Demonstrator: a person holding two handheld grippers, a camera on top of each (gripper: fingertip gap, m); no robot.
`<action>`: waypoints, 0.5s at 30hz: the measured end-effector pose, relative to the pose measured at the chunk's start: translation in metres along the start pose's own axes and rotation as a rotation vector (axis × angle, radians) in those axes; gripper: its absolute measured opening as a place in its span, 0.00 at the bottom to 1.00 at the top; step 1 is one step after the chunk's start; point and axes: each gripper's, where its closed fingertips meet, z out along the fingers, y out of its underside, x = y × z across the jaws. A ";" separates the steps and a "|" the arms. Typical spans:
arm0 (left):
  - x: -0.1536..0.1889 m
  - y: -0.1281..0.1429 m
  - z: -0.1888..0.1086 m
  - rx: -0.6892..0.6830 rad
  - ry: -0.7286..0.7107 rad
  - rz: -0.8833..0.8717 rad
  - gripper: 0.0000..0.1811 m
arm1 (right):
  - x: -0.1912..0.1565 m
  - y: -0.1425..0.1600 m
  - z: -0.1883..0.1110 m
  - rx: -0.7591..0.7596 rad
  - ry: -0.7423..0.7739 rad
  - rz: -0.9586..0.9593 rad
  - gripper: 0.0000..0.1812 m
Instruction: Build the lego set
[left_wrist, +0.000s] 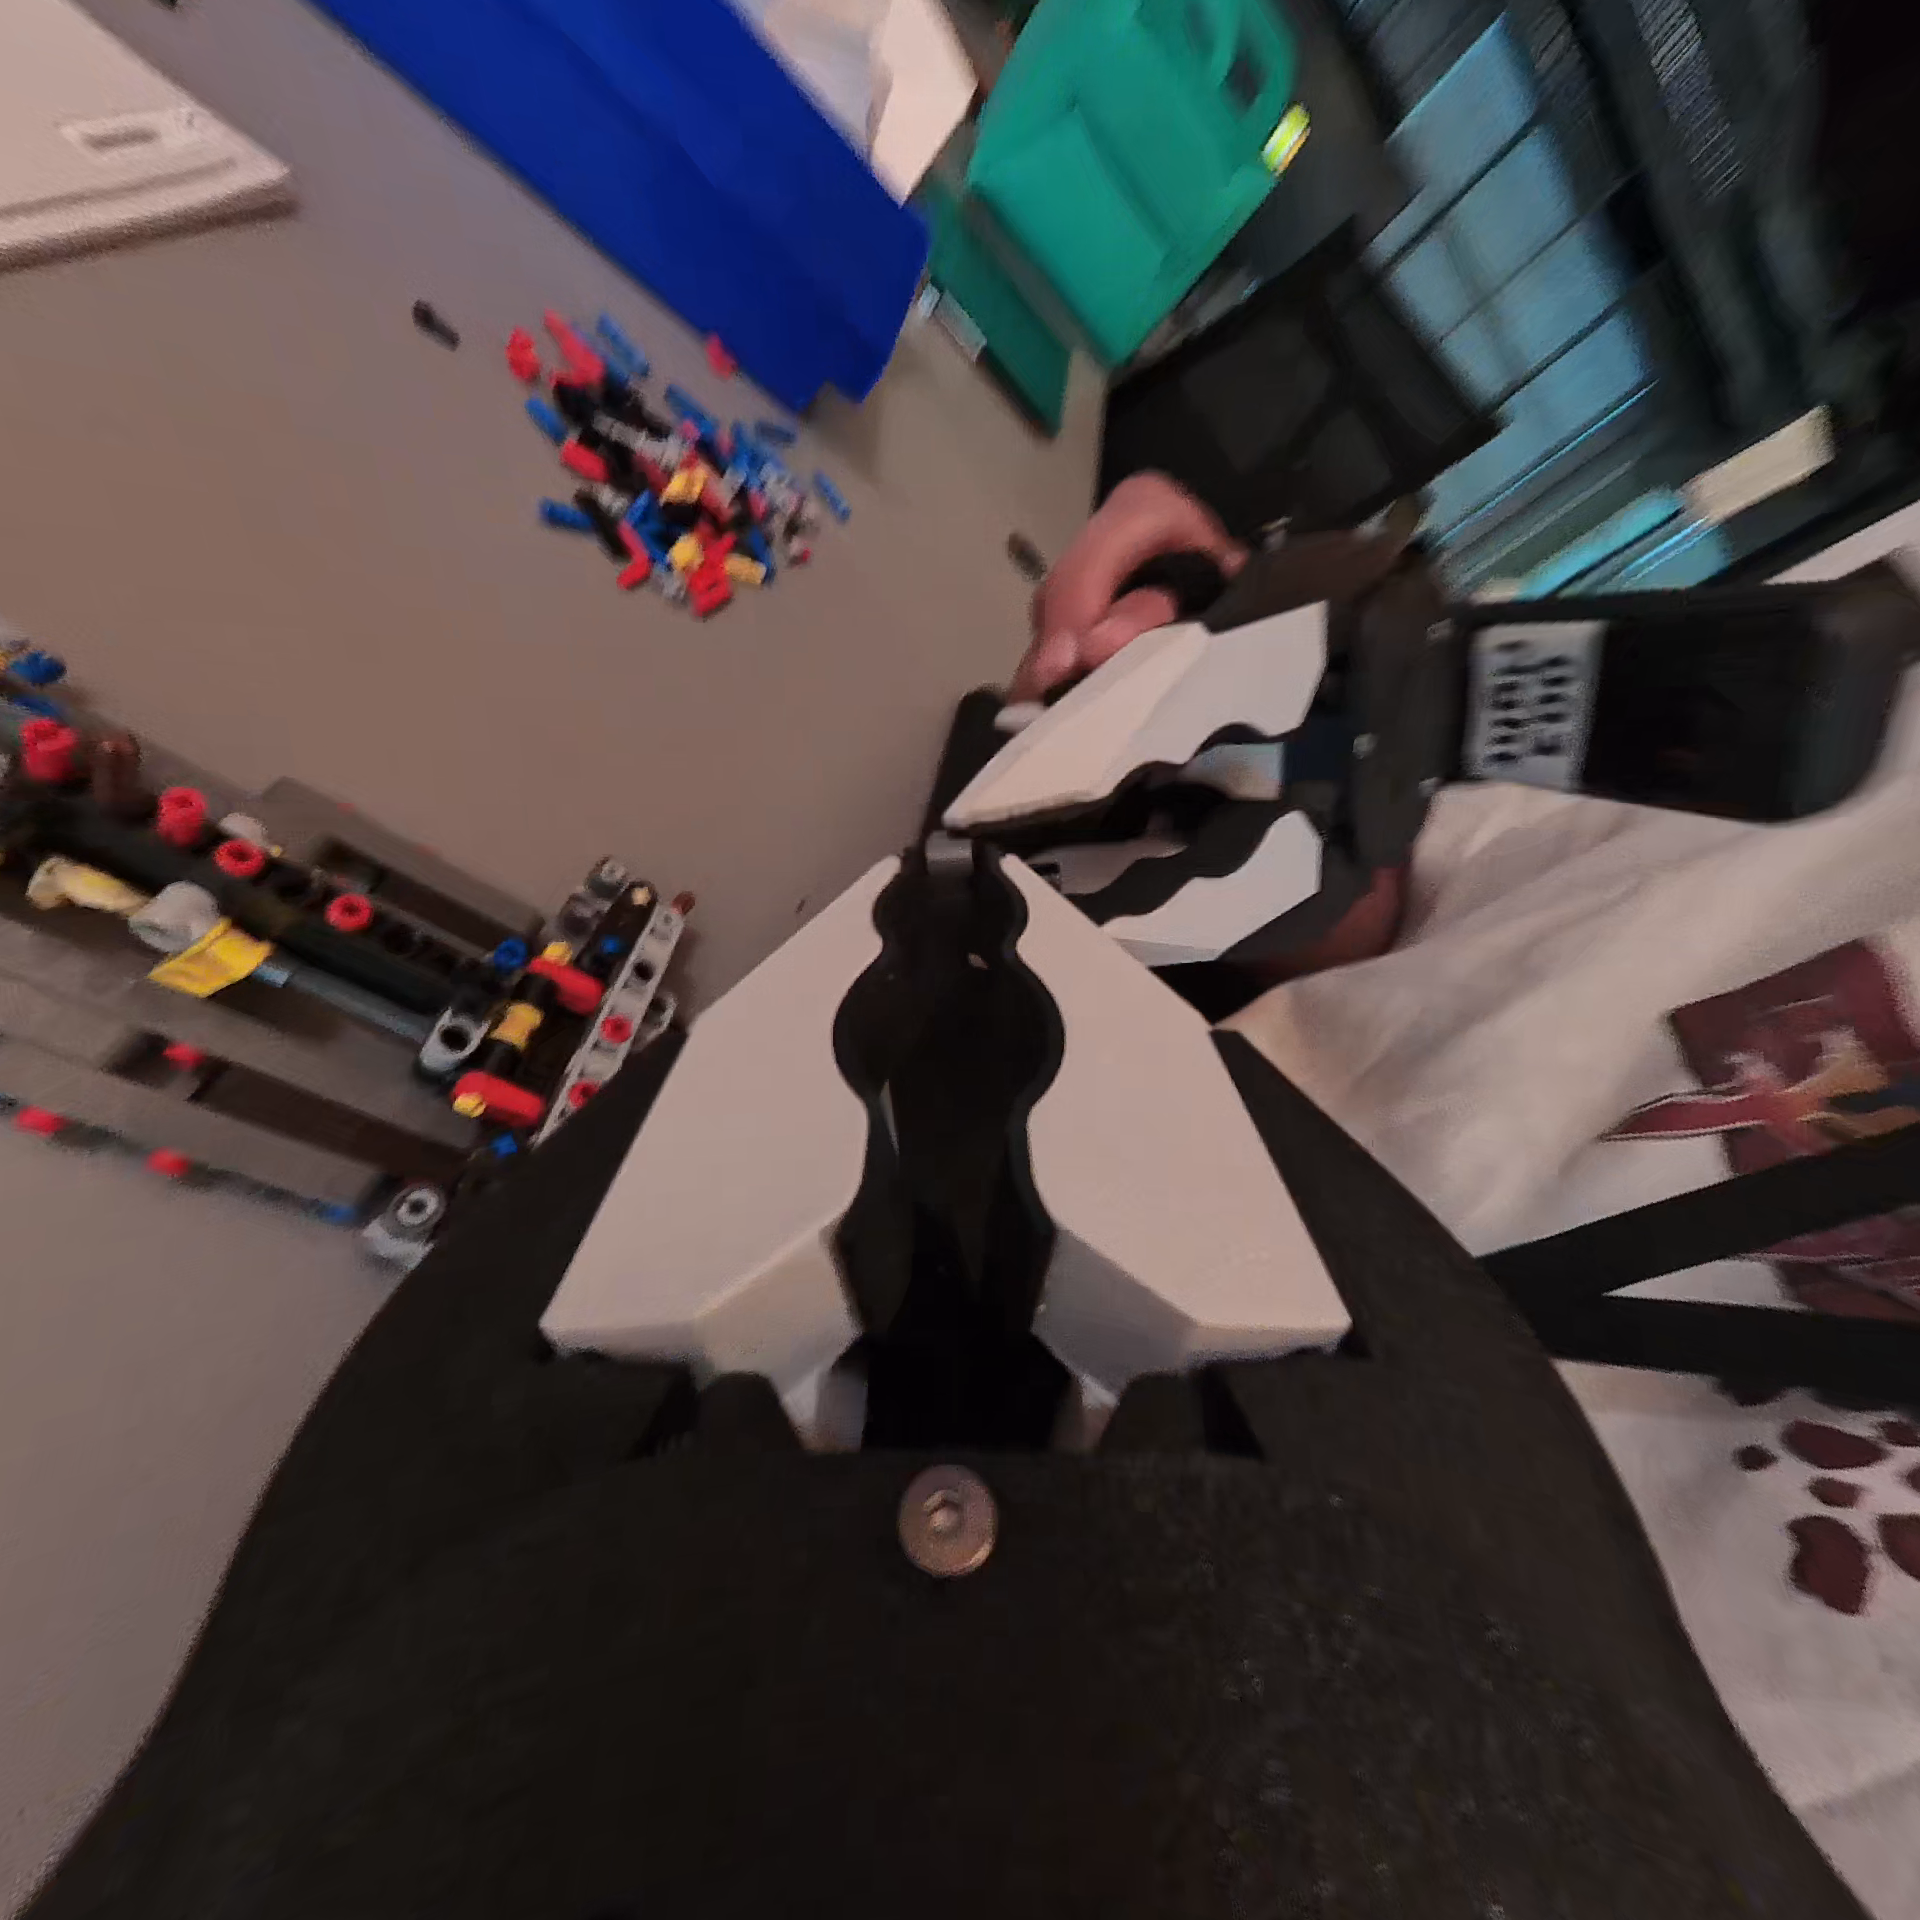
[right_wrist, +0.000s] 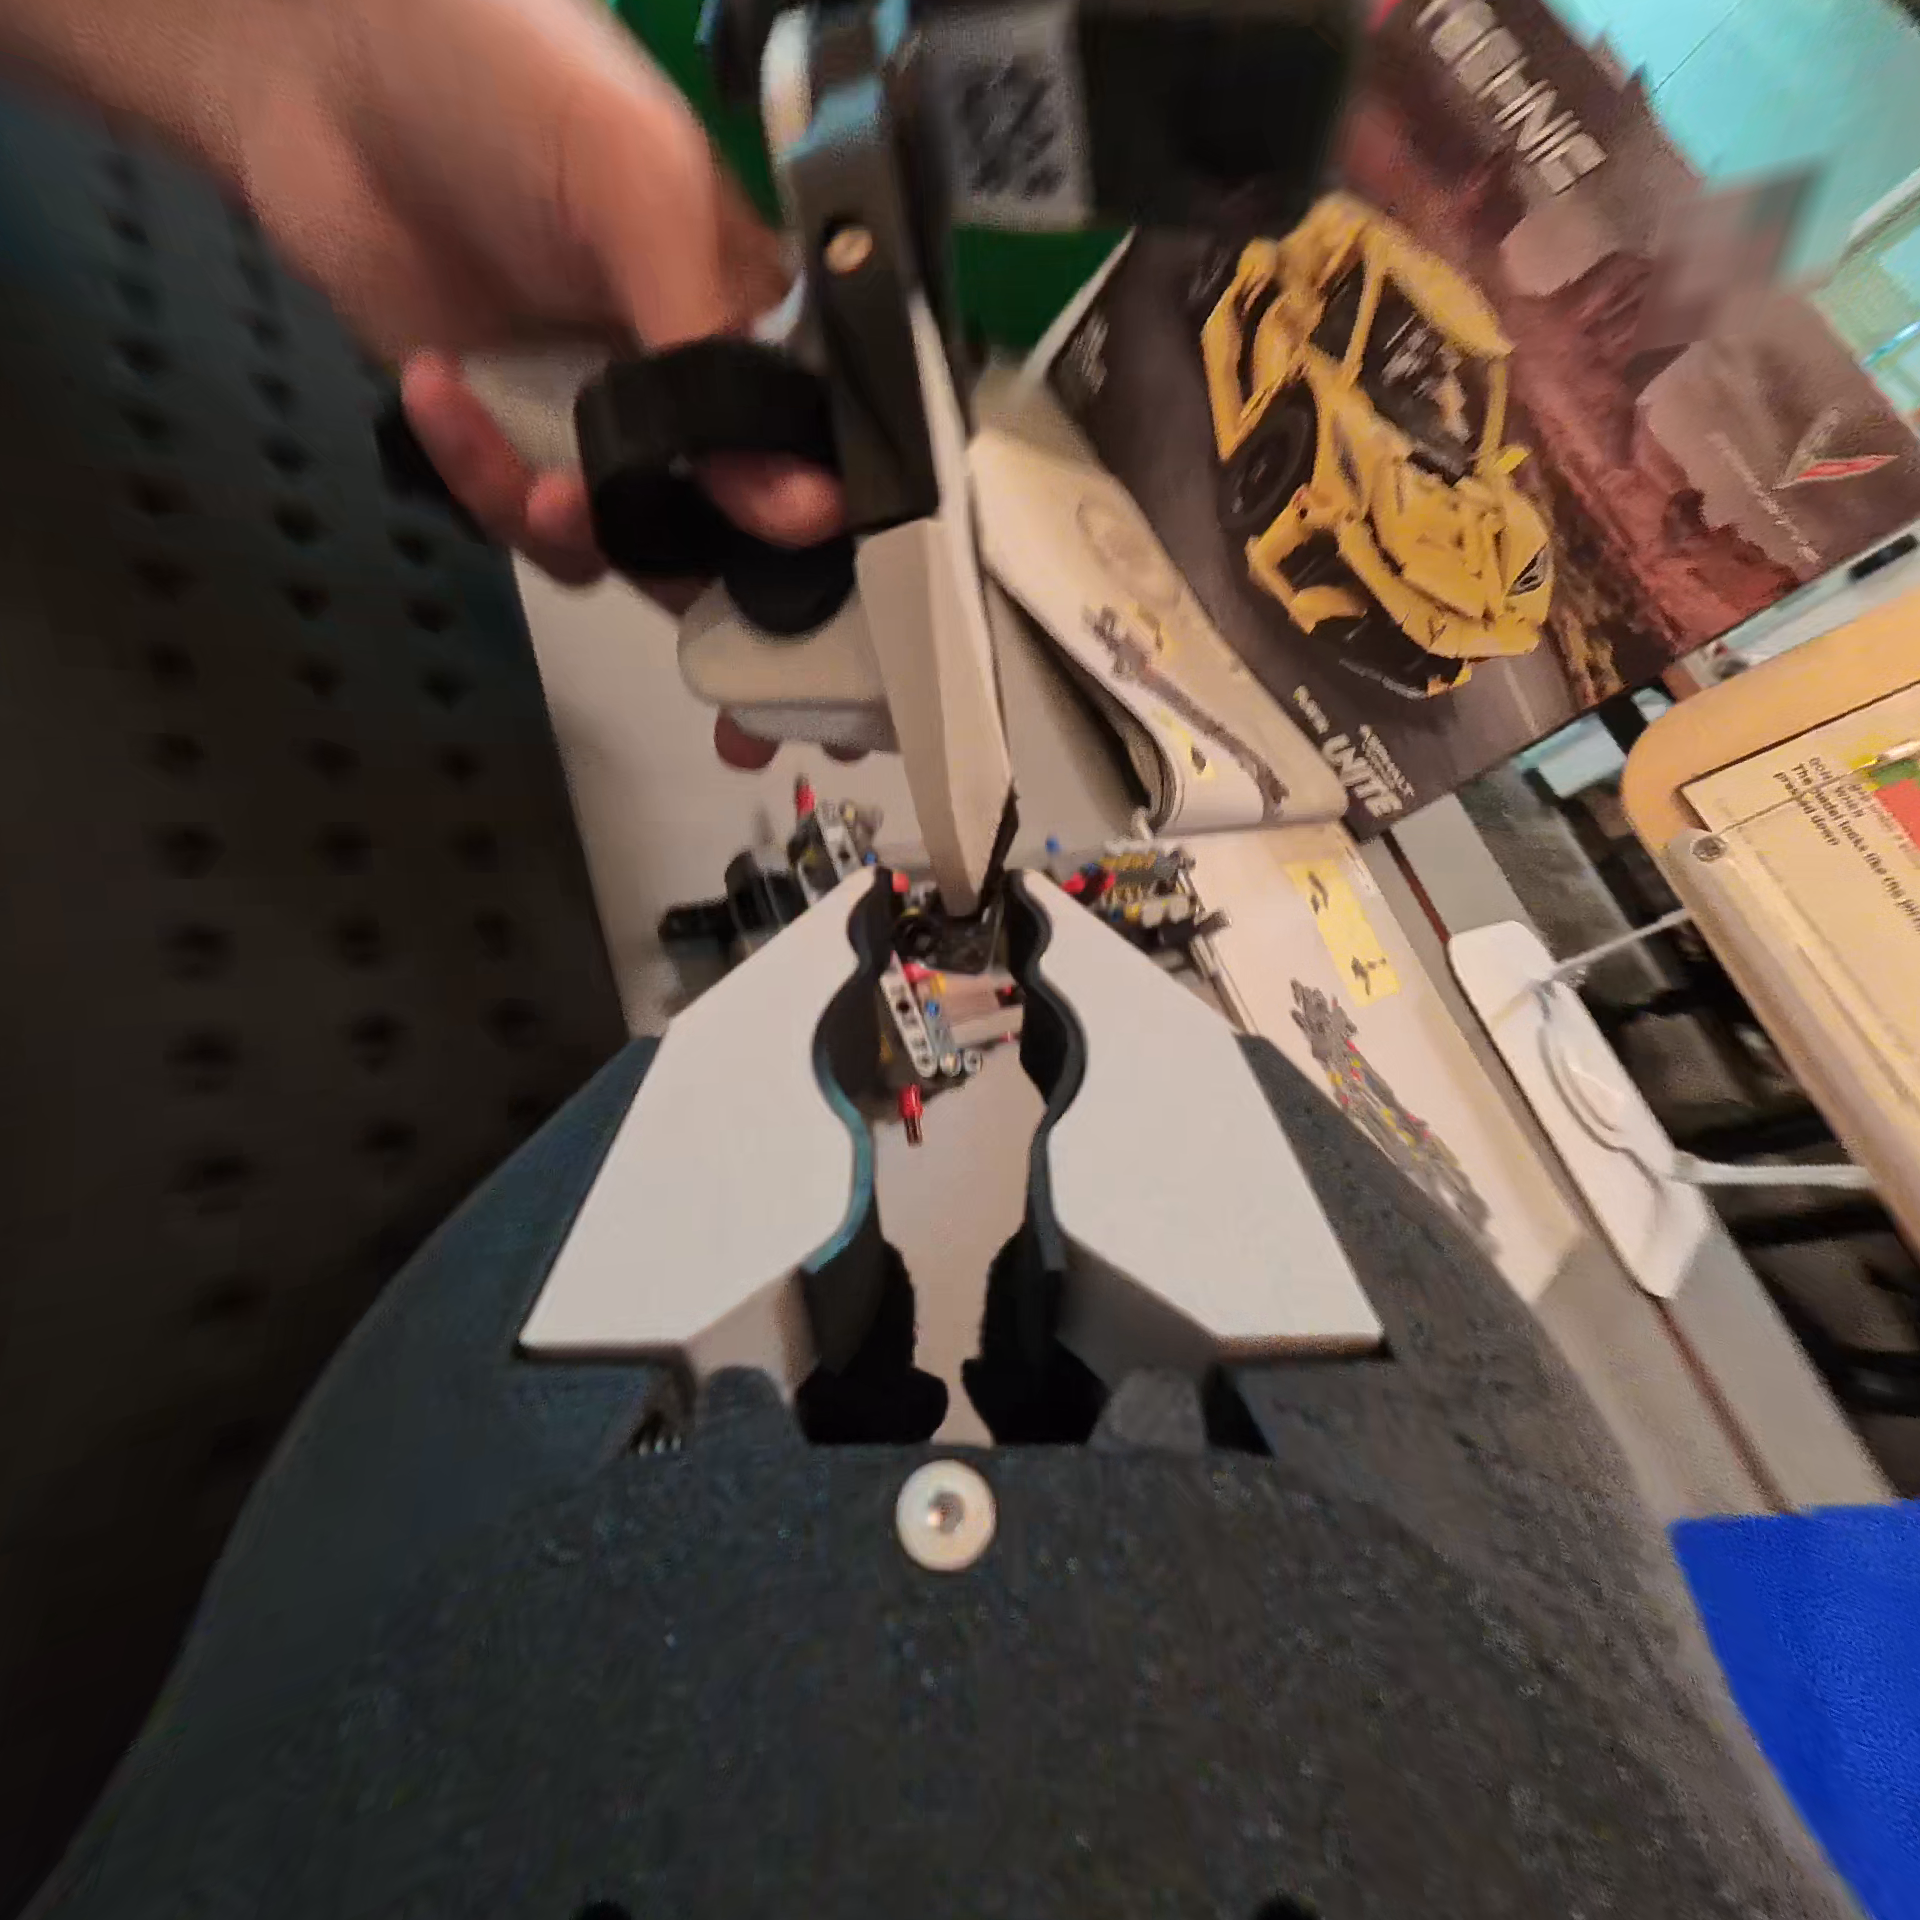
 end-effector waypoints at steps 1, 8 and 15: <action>0.005 -0.010 -0.004 0.072 0.052 -0.032 0.04 | 0.006 -0.008 -0.005 0.068 0.004 0.069 0.12; 0.052 -0.055 -0.030 0.403 0.520 -0.287 0.03 | 0.039 -0.054 -0.027 0.434 -0.028 0.403 0.12; 0.081 -0.059 -0.033 0.425 0.747 -0.340 0.03 | 0.040 -0.078 -0.037 0.606 -0.075 0.417 0.10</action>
